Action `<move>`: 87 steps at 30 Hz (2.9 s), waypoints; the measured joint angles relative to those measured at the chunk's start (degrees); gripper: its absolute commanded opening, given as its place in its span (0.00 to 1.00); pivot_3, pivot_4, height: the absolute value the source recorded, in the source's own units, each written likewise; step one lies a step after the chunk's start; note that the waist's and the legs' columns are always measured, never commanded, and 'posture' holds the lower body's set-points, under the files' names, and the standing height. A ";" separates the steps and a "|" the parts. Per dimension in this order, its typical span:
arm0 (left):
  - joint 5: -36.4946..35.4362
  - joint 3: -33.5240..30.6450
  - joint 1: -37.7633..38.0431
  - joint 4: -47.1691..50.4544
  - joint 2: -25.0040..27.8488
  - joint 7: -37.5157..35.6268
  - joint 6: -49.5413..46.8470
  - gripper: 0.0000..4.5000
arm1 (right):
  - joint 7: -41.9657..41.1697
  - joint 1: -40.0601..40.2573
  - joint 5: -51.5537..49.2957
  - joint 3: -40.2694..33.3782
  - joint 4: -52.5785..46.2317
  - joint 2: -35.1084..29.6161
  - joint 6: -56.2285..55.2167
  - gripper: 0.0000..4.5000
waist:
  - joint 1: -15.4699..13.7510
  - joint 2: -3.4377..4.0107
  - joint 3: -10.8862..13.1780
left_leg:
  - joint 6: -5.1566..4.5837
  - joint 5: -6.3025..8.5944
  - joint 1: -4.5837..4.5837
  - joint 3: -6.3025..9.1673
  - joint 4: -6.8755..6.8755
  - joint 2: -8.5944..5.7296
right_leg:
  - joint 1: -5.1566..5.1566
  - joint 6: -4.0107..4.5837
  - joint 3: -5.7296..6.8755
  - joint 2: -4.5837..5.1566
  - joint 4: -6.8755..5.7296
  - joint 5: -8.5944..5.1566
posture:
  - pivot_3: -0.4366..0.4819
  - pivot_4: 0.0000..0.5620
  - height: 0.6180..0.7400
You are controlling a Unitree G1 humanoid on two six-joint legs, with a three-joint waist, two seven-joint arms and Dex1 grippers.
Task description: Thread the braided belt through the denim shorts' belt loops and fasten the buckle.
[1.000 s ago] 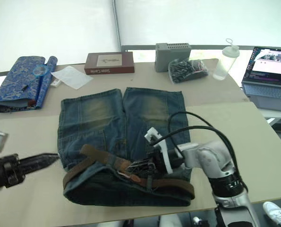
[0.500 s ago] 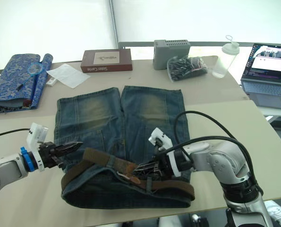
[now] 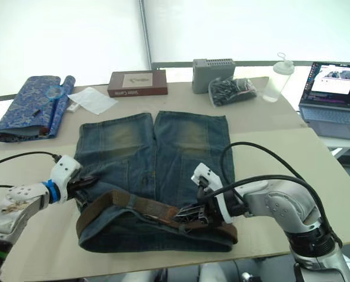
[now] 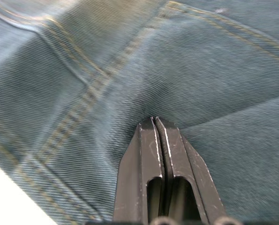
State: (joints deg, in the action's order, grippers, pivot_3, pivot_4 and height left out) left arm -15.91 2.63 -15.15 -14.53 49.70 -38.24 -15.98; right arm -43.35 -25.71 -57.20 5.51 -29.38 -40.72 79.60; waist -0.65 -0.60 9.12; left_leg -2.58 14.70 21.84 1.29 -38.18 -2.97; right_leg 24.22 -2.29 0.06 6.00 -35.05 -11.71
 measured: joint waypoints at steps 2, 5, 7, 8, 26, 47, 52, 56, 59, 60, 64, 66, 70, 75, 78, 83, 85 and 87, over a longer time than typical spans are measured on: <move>2.97 0.48 -3.18 -6.34 -0.12 0.07 3.21 0.02 | 0.00 0.44 0.26 -0.37 -0.41 -1.89 -0.49 0.00 | 0.04 0.14 -0.11 | -0.04 -0.04 0.00 -0.01 -0.01 -0.01 | 0.02 0.03 0.03 -0.09 -0.04 -0.01 | 0.48 0.27 1.00; 6.72 1.66 -7.89 -15.41 -1.03 -0.33 8.92 0.02 | -0.01 2.02 0.85 -2.09 -0.53 -5.32 -1.03 0.00 | 0.06 0.34 -0.26 | -0.07 -0.06 0.01 -0.02 -0.01 -0.14 | 0.04 0.36 0.00 -0.13 -0.10 0.19 | 0.48 0.27 1.00; 8.57 1.93 -10.28 -20.49 -1.55 -0.52 12.05 0.02 | -0.10 2.79 0.81 -3.35 -0.56 -6.90 -1.62 0.00 | 0.20 0.36 -0.30 | -0.08 -0.06 -0.01 -0.03 -0.01 -0.13 | 0.03 0.36 -0.04 -0.08 -0.12 0.20 | 0.48 0.27 1.00; 9.33 2.00 -11.40 -22.60 -1.92 -0.63 13.43 0.02 | -0.15 3.54 0.70 -4.42 -0.65 -7.59 -1.74 0.00 | 0.20 0.38 -0.33 | -0.08 -0.06 -0.01 -0.03 -0.01 -0.11 | 0.01 0.35 -0.03 -0.04 -0.13 0.19 | 0.48 0.27 1.00; -26.46 -19.48 2.37 7.37 0.27 -17.89 -26.14 0.40 | -1.62 -0.29 -6.53 -0.08 1.80 0.54 -1.72 0.00 | 1.31 -0.83 0.23 | -0.36 0.12 1.48 0.21 -0.81 -0.22 | 1.10 0.21 0.14 0.09 -0.24 0.38 | 0.48 0.27 1.00; 1.25 -6.33 12.21 44.31 4.84 -16.52 7.27 0.91 | 4.75 -10.70 -10.67 -1.80 22.46 15.12 9.40 0.00 | 1.15 -0.77 0.32 | -0.17 0.02 1.35 0.12 -0.53 -0.24 | 1.11 0.43 -0.34 0.08 -0.02 0.65 | 0.48 0.27 1.00; 4.84 -2.53 9.34 42.33 1.08 -16.41 14.09 0.91 | 7.81 -11.95 -11.10 -4.69 25.61 18.94 11.67 0.00 | 1.22 -0.77 0.32 | -0.19 0.02 1.41 0.11 -0.55 -0.25 | 1.16 0.38 -0.28 0.03 -0.04 0.67 | 0.48 0.27 1.00; 5.48 -1.05 9.21 42.36 0.06 -17.30 17.02 0.79 | 9.57 -11.95 -11.15 -6.18 26.65 20.10 12.37 0.00 | 1.31 -0.76 0.32 | -0.20 0.02 1.40 0.06 -0.59 -0.25 | 1.17 0.36 -0.08 -0.05 -0.11 0.69 | 0.48 0.27 1.00; 5.82 -0.10 9.20 42.38 -0.01 -17.97 18.31 0.54 | 10.15 -11.95 -11.63 -6.41 26.78 20.39 12.49 0.00 | 1.33 -0.76 0.32 | -0.20 0.01 1.35 0.05 -0.65 -0.25 | 1.12 0.36 -0.05 -0.36 -0.13 0.69 | 0.48 0.27 1.00; 6.03 0.36 9.19 42.44 -0.17 -18.26 18.72 0.41 | 10.44 -11.95 -11.65 -6.43 26.80 20.60 12.49 0.00 | 1.33 -0.76 0.32 | -0.20 0.01 1.33 0.04 -0.65 -0.24 | 1.09 0.35 -0.06 -0.42 -0.13 0.69 | 0.48 0.27 1.00; 7.59 1.73 8.44 41.69 -2.06 -17.99 18.85 0.03 | 11.16 -11.92 -12.72 -7.00 27.27 21.06 12.50 0.00 | 1.31 -0.75 0.31 | -0.21 0.01 1.33 0.04 -0.68 -0.24 | 1.08 0.35 -0.06 -0.50 -0.15 0.69 | 0.48 0.27 1.00; 8.20 1.95 8.21 41.23 -2.77 -17.45 19.23 0.00 | 11.49 -11.88 -12.83 -7.73 27.29 21.27 12.49 0.09 | 1.30 -0.76 0.31 | -0.21 0.01 1.33 0.04 -0.70 -0.24 | 1.05 0.34 -0.06 -0.53 -0.15 0.70 | 0.48 0.27 1.00; 6.37 0.78 9.45 40.38 -4.44 -16.19 16.51 0.00 | 11.92 -10.58 -12.32 -8.37 24.17 21.78 10.86 0.40 | 1.34 -0.72 0.30 | -0.21 0.01 1.32 0.04 -0.69 -0.24 | 1.08 0.33 -0.09 -0.57 -0.19 0.70 | 0.48 0.27 1.00; -6.90 -8.56 12.19 38.29 -3.80 -15.05 -0.59 0.00 | 4.17 -5.45 7.53 6.00 7.40 6.81 -11.37 0.54 | 1.42 -0.70 0.31 | -0.22 0.02 1.30 0.02 -0.82 -0.23 | 1.08 0.18 0.03 -0.67 -0.26 0.60 | 0.48 0.27 1.00; -10.15 -13.30 12.99 36.81 -3.39 -13.70 -5.95 0.00 | -1.10 -5.27 22.12 16.62 5.48 4.10 -27.61 0.72 | 1.92 -0.71 0.31 | -0.19 0.01 1.03 -0.11 -0.81 -0.21 | 0.89 0.18 -0.01 -0.70 -0.28 0.60 | 0.48 0.27 1.00; -9.88 -15.08 14.33 35.95 -4.70 -10.13 -8.08 0.00 | 2.06 -7.25 38.61 26.04 12.99 9.21 -38.20 0.99 | 1.67 -0.74 0.30 | -0.13 -0.02 1.03 -0.12 -0.79 -0.24 | 0.96 0.26 -0.12 -0.68 -0.32 0.64 | 0.48 0.27 1.00; -9.23 -15.45 15.06 35.85 -6.05 -7.71 -8.11 0.00 | 5.75 -8.47 42.23 25.78 18.37 13.23 -39.27 0.96 | 1.44 -0.73 0.29 | -0.10 -0.02 1.02 -0.12 -0.78 -0.25 | 1.00 0.30 -0.17 -0.64 -0.36 0.67 | 0.48 0.27 1.00; -8.51 -15.96 15.36 35.03 -7.60 -5.01 -8.16 0.00 | 8.21 -10.74 43.78 24.43 23.55 16.42 -39.42 0.81 | 1.32 -0.73 0.29 | -0.08 -0.03 1.06 -0.12 -0.78 -0.27 | 1.04 0.34 -0.18 -0.64 -0.36 0.69 | 0.48 0.27 1.00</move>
State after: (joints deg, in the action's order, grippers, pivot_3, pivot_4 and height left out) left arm -24.42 -13.33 0.21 20.50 42.11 -43.25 -24.14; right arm -35.14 -36.45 -13.42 29.93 -5.83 -24.30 40.18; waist 0.68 -1.34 9.42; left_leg -2.66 14.67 22.90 1.17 -38.96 -3.24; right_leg 25.26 -1.96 -0.12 5.36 -35.42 -11.02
